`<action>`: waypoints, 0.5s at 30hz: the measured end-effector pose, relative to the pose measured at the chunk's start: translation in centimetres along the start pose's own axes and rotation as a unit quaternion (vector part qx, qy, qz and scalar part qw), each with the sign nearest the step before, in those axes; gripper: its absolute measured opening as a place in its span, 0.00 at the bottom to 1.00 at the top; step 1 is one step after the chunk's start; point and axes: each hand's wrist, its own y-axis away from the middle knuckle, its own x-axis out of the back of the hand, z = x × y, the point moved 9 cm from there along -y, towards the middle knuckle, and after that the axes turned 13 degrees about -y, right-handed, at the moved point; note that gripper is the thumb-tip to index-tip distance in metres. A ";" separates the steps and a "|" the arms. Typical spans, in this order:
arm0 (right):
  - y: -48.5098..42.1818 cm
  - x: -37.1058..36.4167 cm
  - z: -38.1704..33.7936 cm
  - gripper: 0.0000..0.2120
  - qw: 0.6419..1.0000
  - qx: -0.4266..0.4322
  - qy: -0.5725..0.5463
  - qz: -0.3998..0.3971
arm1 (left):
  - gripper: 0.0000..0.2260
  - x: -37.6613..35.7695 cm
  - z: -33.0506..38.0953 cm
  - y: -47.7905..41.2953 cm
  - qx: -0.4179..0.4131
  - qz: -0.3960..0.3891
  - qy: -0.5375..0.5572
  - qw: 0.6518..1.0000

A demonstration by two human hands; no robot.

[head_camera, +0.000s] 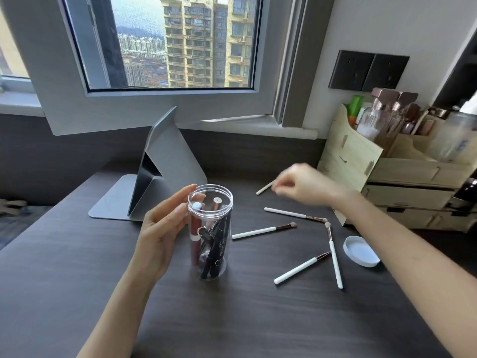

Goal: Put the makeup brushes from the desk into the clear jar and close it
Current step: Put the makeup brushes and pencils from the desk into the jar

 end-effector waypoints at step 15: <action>4.0 -5.9 5.1 0.08 0.989 -0.012 0.140 0.054 | 0.38 -2.7 -0.5 0.5 -0.009 -0.114 -0.112 0.987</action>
